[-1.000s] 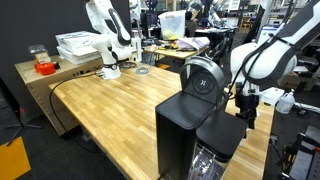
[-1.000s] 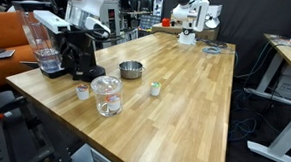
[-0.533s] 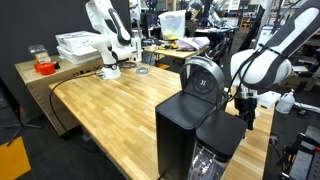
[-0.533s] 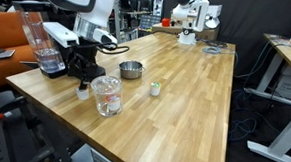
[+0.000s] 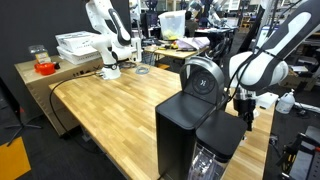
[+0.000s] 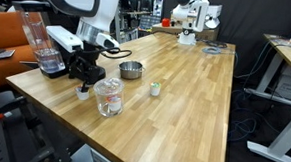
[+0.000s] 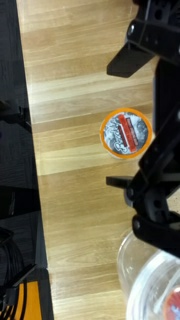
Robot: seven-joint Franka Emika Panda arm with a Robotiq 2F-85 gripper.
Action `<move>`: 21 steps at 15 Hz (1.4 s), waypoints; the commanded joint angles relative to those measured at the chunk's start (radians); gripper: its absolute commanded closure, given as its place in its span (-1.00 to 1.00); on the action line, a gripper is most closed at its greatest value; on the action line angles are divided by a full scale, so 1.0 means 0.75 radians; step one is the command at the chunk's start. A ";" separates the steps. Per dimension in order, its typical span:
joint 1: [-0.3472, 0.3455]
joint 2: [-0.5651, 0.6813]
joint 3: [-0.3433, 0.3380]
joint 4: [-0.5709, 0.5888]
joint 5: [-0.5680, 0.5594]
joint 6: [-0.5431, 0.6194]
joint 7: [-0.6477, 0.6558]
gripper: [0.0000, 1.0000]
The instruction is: Put the white object in the coffee machine
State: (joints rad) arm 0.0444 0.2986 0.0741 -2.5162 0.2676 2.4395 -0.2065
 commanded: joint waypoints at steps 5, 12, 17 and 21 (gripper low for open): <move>-0.044 0.135 0.059 0.062 -0.006 -0.026 -0.045 -1.00; -0.069 0.160 0.056 0.098 -0.013 -0.035 -0.041 -1.00; -0.071 0.186 0.064 0.107 -0.010 -0.040 -0.047 -1.00; -0.079 0.198 0.070 0.111 -0.008 -0.042 -0.062 -0.18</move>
State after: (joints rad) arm 0.0180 0.4356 0.1026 -2.4533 0.2646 2.4353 -0.2292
